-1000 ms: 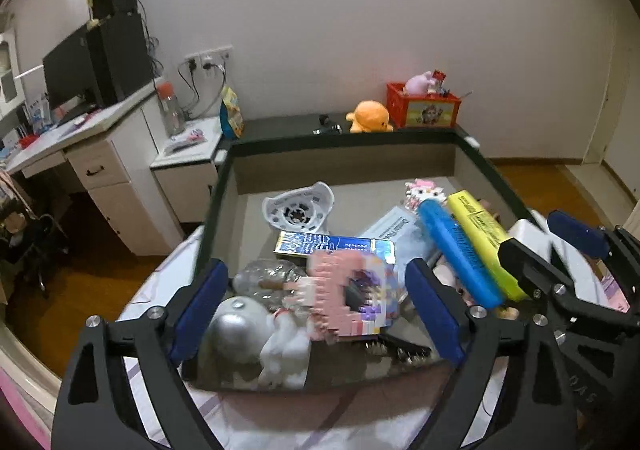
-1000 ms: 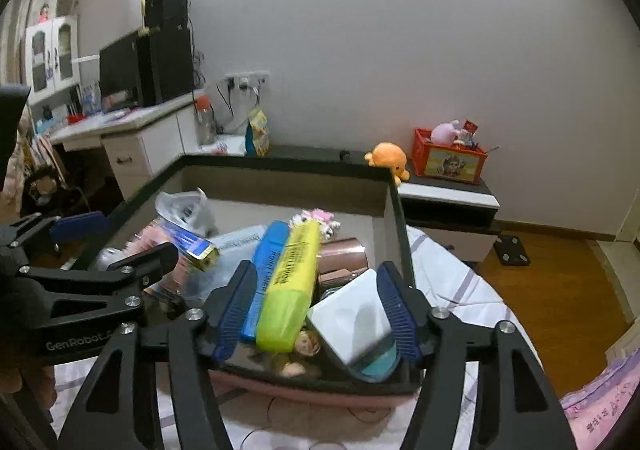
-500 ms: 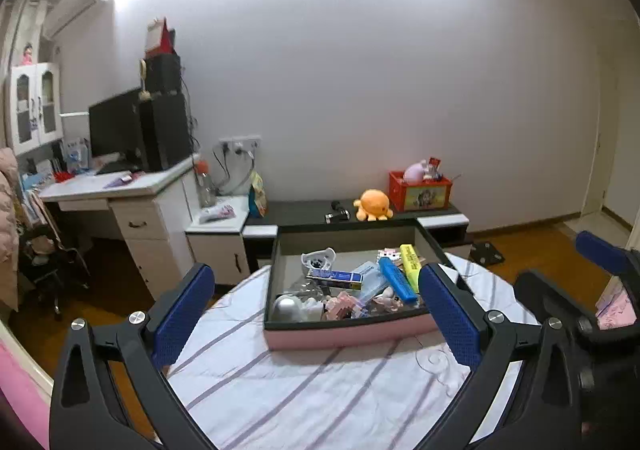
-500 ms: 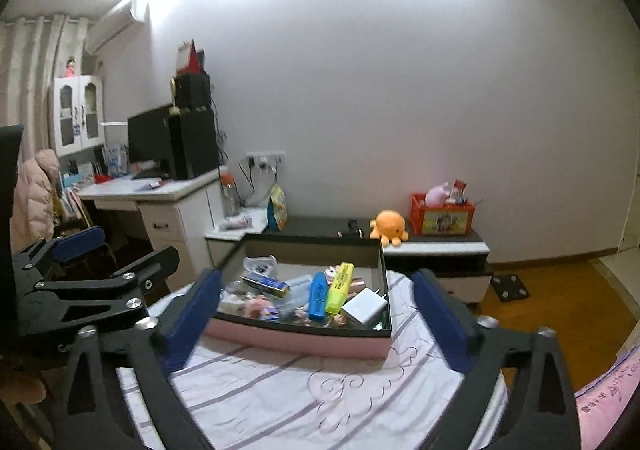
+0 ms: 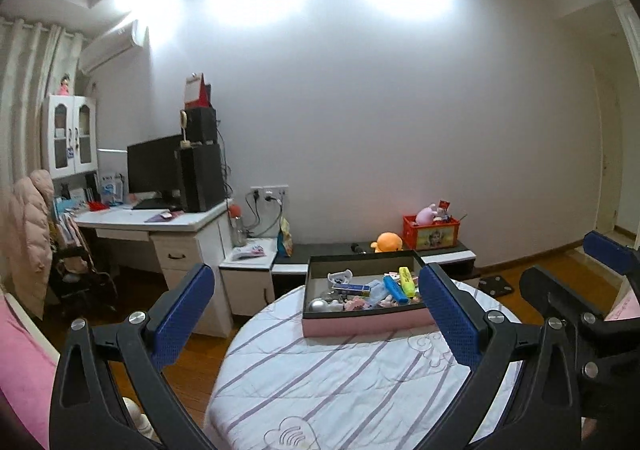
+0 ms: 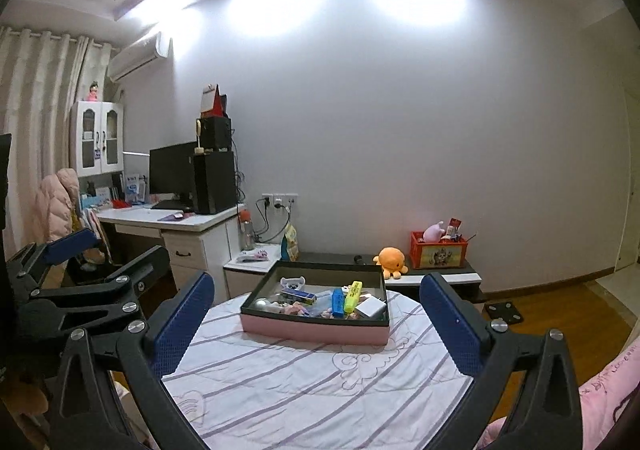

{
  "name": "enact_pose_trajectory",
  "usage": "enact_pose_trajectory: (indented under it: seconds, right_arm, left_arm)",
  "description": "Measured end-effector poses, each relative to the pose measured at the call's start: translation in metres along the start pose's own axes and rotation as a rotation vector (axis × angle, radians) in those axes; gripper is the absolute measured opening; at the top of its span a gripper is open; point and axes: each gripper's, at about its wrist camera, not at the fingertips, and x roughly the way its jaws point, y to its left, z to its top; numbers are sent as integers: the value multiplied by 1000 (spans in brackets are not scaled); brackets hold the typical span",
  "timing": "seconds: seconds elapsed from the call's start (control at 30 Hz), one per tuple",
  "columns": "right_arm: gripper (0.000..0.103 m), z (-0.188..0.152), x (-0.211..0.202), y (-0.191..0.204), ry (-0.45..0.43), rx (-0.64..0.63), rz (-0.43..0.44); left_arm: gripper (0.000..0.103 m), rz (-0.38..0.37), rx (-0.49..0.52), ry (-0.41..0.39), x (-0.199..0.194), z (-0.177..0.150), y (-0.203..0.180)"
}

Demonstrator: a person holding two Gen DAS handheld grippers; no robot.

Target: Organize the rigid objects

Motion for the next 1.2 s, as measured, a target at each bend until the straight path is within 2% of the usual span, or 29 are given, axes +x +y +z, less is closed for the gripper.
enact_pose_trajectory:
  seconds: [0.37,0.73,1.2]
  right_arm:
    - [103,4,-56,13,-54,-34,-14]
    - [103,8,-85,16,-109,-46,-23]
    - [103,8,-96,15,-132,-50,-36]
  left_arm:
    - [103,6,-12,-62,-54,2,5]
    - [103,9,2,-155,-92,8,-1]
    - [103,13,6,-176,-105,8,-4]
